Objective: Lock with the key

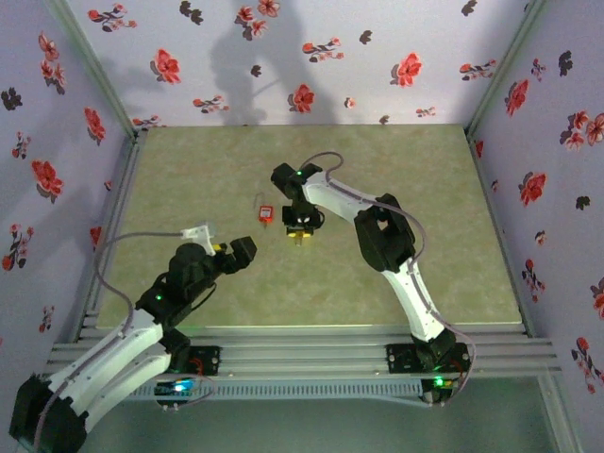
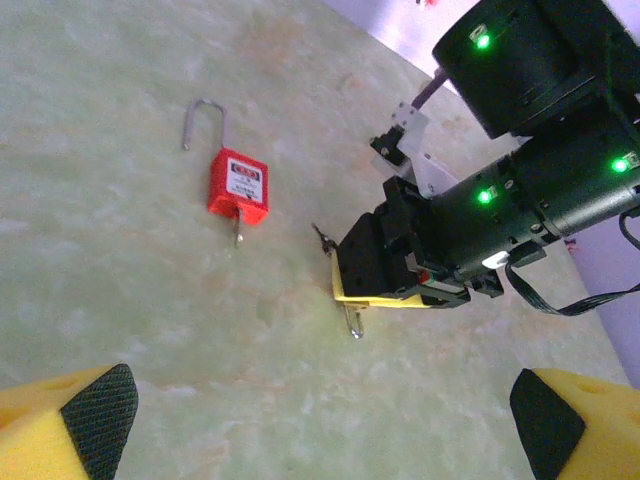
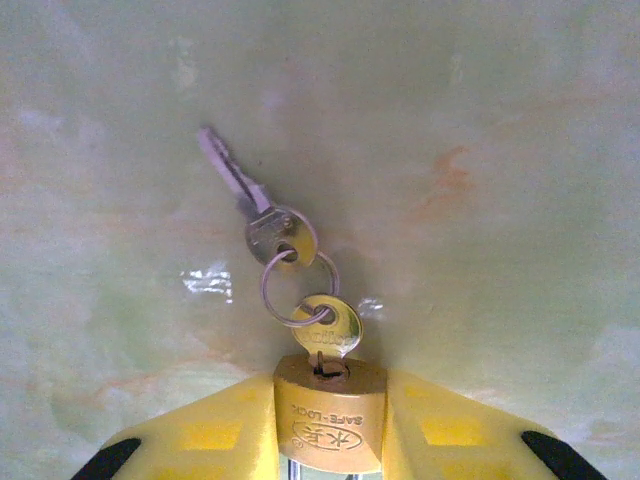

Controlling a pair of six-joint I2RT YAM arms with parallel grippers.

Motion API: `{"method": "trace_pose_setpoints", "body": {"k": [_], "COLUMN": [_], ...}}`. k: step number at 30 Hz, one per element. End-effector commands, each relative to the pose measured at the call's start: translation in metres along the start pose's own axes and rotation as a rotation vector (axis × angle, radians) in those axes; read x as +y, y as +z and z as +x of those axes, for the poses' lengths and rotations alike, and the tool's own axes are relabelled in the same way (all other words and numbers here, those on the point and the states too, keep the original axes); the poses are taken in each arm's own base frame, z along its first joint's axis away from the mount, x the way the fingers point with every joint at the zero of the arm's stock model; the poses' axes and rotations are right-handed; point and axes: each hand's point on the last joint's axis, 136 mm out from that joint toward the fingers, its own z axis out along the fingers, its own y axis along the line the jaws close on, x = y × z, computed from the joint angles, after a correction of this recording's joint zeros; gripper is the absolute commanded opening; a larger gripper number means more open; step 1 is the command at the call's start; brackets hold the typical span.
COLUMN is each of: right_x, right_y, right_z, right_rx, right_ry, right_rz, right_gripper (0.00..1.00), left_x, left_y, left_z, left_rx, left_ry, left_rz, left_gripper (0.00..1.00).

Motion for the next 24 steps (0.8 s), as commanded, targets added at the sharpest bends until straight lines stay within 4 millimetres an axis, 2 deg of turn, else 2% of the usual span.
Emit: {"method": "trace_pose_setpoints", "body": {"k": [1,5,6,15,24], "right_x": [0.005,0.005,0.004,0.005,0.007], "right_y": [-0.016,-0.019,-0.019,-0.022,-0.022], "right_z": [0.001,0.003,0.002,0.003,0.004], "right_rx": [-0.008,-0.012,-0.013,-0.006,0.000], "right_ry": [0.028,0.033,0.035,0.050,0.059], "right_rz": [-0.056,-0.071,-0.071,-0.107,-0.129], "right_gripper": [0.27,0.27,0.27,0.27,0.27], "left_x": [-0.017,-0.025,-0.019,-0.031,-0.034], "left_y": [0.008,0.016,0.019,0.036,0.045], "left_z": [0.002,0.010,0.020,0.042,0.051], "left_rx": [0.007,0.029,0.048,0.101,0.119], "left_ry": [-0.062,-0.067,-0.065,-0.055,-0.053], "left_rz": [0.088,0.113,0.103,0.131,0.136], "left_gripper": [1.00,1.00,1.00,1.00,1.00]}}
